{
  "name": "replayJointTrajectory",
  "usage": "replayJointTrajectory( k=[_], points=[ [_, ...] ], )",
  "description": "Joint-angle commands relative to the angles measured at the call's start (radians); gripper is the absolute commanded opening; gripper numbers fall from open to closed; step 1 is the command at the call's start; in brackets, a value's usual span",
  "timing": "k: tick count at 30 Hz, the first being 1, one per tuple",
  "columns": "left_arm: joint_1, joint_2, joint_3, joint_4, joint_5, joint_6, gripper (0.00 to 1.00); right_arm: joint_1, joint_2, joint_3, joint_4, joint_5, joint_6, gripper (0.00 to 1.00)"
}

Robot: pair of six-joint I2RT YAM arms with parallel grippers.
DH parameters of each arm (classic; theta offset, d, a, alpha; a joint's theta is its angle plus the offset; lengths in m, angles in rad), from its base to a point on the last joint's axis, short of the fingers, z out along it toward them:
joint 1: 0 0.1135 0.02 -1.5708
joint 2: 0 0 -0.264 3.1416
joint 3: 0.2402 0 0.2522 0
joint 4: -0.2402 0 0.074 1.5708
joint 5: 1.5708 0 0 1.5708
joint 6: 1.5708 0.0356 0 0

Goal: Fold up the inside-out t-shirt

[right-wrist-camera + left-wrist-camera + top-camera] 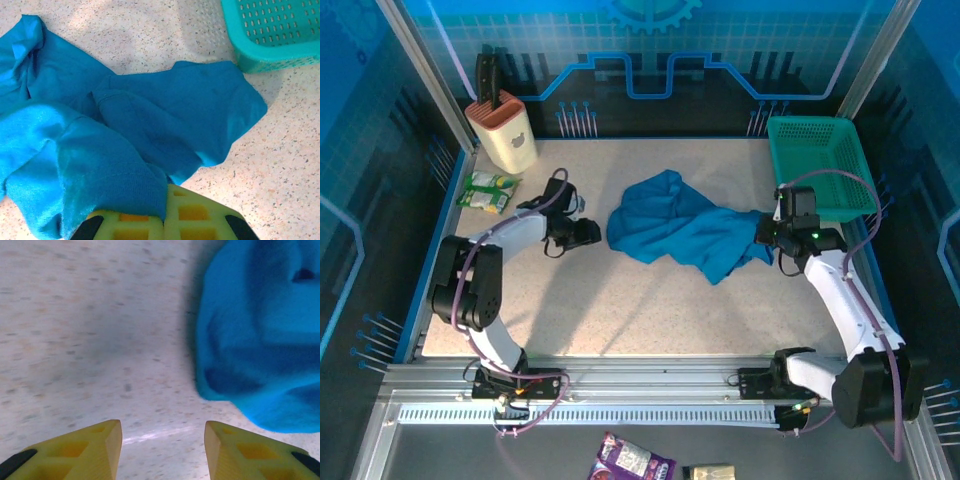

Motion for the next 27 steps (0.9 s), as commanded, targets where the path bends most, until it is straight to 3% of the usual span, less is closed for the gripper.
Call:
replayJointTrajectory(
  k=[1,5,11,13,16,19,23,27],
  points=[
    [-0.037,0.05,0.049,0.028,0.004,-0.033,0.48,-0.009,-0.001,-0.001,0.024,-0.063,0.04,0.0],
    [-0.061,0.108,0.088,0.042,-0.024,-0.055,0.47,-0.012,-0.004,-0.001,0.027,-0.069,0.036,0.0],
    [-0.082,0.195,0.139,0.036,-0.044,-0.064,0.37,-0.011,-0.012,0.004,0.021,-0.07,0.032,0.0],
    [-0.083,0.217,0.147,0.033,-0.045,-0.066,0.32,-0.012,-0.017,0.005,0.02,-0.069,0.031,0.0],
    [-0.084,0.224,0.143,0.042,-0.053,-0.071,0.16,-0.012,-0.026,0.007,0.02,-0.066,0.032,0.0],
    [-0.081,0.184,0.131,0.055,-0.082,-0.069,0.0,-0.013,-0.036,0.023,0.019,-0.063,0.029,0.0],
    [-0.038,0.047,0.135,0.055,-0.099,-0.062,0.0,-0.015,-0.055,0.092,0.012,-0.034,0.005,0.0],
    [0.066,-0.167,0.158,0.066,-0.043,-0.075,0.0,-0.027,-0.063,0.223,0.003,0.0,-0.041,0.0]
  ],
)
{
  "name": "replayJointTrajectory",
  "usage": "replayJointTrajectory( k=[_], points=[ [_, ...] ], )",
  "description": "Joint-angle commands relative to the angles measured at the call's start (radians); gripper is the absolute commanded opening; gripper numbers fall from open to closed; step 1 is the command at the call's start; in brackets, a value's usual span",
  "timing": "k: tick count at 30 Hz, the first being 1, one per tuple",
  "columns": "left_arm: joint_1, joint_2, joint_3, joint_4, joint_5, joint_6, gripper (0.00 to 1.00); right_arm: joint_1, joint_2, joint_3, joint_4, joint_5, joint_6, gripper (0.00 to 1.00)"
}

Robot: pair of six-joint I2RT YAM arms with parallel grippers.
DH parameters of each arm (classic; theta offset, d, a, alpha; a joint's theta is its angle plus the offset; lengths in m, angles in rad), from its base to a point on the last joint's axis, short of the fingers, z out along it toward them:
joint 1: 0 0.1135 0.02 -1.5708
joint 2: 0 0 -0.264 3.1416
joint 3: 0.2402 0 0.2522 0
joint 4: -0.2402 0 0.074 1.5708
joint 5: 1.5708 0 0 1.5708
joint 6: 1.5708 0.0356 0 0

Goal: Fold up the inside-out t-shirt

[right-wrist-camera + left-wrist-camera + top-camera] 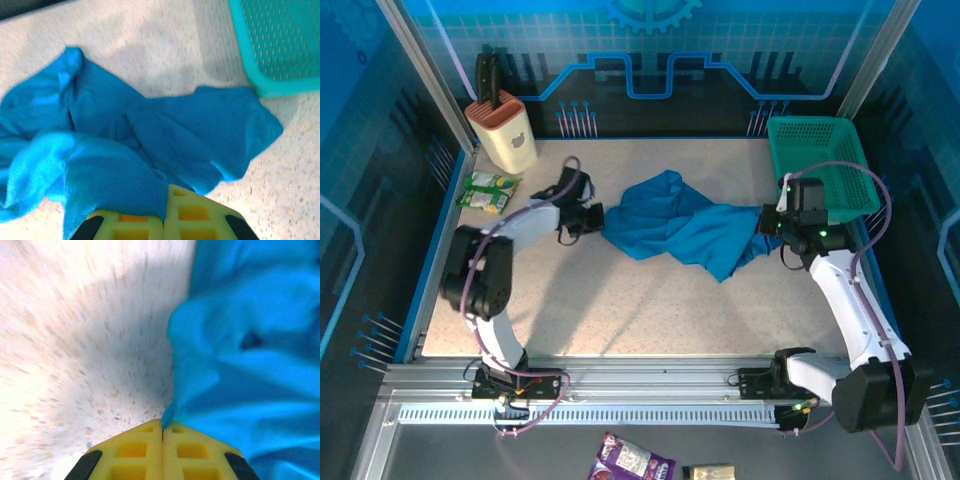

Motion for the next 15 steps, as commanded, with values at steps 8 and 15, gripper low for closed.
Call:
replayJointTrajectory(
  k=[8,15],
  points=[
    [0.31,-0.495,0.167,0.074,0.22,-0.05,0.0,-0.035,-0.07,0.407,0.04,0.131,-0.114,0.0],
    [0.397,-0.632,0.241,0.082,0.26,-0.074,0.0,-0.036,-0.169,0.529,0.161,0.171,-0.147,0.0]
  ],
)
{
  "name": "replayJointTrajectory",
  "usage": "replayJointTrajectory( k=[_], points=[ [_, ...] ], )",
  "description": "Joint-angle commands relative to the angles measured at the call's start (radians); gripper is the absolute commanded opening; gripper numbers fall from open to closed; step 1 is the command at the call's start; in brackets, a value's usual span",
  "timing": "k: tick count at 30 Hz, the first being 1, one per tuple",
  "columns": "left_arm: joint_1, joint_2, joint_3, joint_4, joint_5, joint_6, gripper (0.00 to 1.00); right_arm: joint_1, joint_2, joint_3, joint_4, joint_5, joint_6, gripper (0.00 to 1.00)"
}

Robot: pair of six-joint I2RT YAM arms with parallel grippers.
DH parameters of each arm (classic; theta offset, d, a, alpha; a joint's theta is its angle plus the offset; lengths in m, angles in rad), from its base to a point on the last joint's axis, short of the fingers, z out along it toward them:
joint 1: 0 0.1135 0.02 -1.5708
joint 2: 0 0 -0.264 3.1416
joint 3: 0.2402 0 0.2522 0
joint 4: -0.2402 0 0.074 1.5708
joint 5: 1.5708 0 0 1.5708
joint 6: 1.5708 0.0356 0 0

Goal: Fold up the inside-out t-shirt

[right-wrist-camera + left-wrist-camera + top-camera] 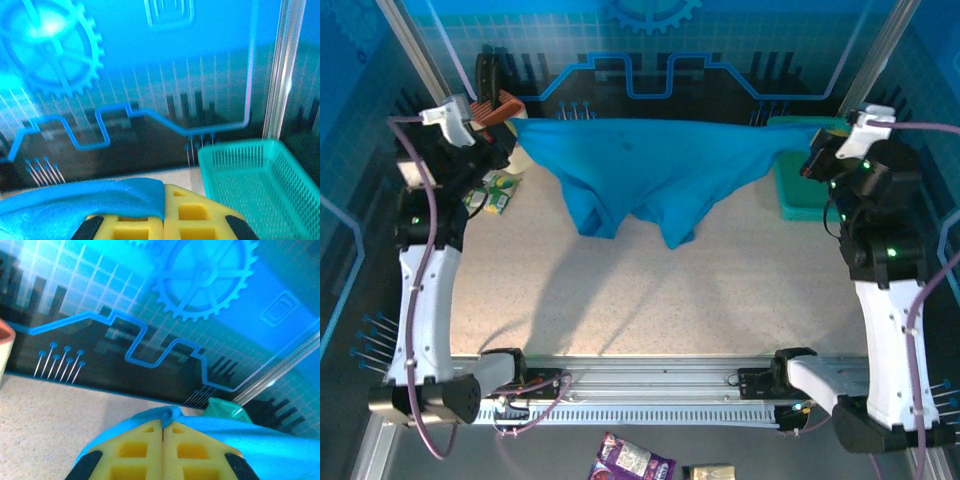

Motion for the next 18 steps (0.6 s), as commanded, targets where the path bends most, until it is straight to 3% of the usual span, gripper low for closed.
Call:
replayJointTrajectory(
  k=[1,8,11,14,18],
  points=[
    [0.034,-0.024,0.037,0.017,0.032,-0.038,0.0,-0.018,-0.065,0.018,0.127,0.061,-0.033,0.0],
    [0.044,0.077,0.401,-0.128,0.081,-0.012,0.0,-0.017,0.0,-0.095,0.077,-0.175,0.022,0.0],
    [0.041,0.159,0.475,-0.225,0.132,-0.01,0.0,-0.018,0.036,-0.155,0.029,-0.195,0.065,0.0],
    [0.016,0.199,0.351,-0.277,0.201,-0.009,0.0,-0.02,0.046,-0.255,0.005,-0.162,0.077,0.0],
    [-0.076,0.215,0.014,-0.249,0.179,0.032,0.0,-0.036,0.094,-0.393,-0.025,-0.143,0.067,0.0]
  ],
)
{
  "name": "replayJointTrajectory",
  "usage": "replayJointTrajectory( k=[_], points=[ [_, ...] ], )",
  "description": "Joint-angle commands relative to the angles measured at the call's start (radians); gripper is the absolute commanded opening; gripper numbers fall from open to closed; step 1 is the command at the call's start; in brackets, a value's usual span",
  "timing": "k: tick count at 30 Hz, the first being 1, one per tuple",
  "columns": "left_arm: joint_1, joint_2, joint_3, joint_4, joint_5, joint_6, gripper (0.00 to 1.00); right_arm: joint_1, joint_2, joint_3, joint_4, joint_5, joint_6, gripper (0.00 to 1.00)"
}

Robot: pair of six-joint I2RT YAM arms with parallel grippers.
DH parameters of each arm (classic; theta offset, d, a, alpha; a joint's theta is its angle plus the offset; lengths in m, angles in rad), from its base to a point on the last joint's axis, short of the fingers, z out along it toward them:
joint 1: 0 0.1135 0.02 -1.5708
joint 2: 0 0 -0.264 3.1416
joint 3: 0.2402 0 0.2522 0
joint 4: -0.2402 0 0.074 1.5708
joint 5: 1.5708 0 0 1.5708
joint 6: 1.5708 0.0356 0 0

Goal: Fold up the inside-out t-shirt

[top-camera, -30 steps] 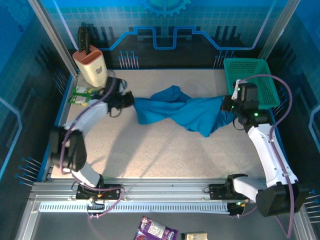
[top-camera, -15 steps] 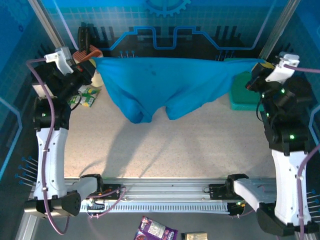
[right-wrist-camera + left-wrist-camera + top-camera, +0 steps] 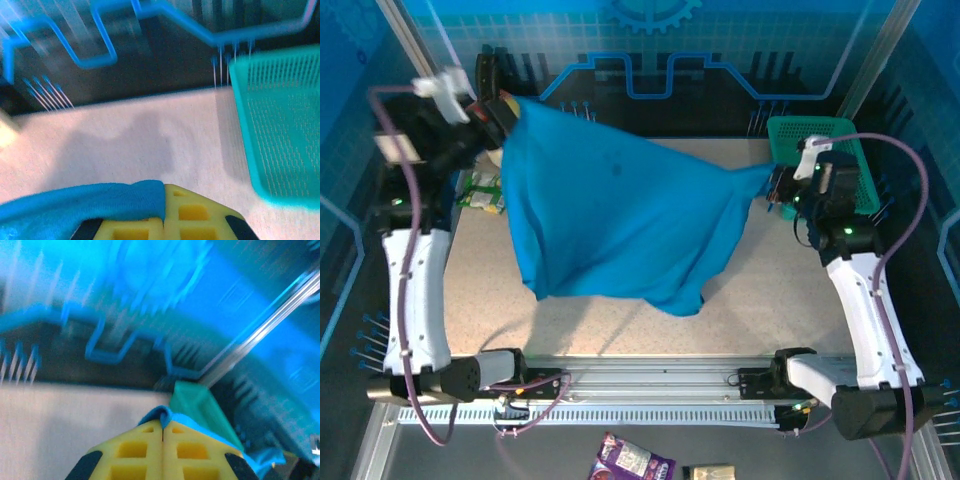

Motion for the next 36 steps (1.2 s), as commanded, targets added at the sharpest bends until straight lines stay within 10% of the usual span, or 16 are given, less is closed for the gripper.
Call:
replayJointTrajectory(
  k=[1,7,19,29,36],
  points=[
    [-0.063,0.085,-0.237,-0.081,0.012,0.042,0.0,-0.036,0.024,-0.077,-0.044,0.021,0.014,0.0],
    [-0.124,0.288,-0.456,0.057,-0.024,0.077,0.0,-0.086,0.125,-0.192,-0.021,-0.004,0.004,0.0],
    [-0.171,0.548,-0.289,0.146,-0.046,0.101,0.01,-0.096,0.145,-0.203,-0.004,0.028,-0.003,0.0],
    [-0.208,0.651,-0.145,0.047,-0.12,0.144,0.41,-0.105,0.148,-0.204,-0.011,0.043,-0.004,0.0],
    [-0.218,0.578,-0.275,0.005,-0.14,0.16,0.42,-0.105,0.146,-0.206,-0.01,0.027,-0.008,0.0]
  ],
)
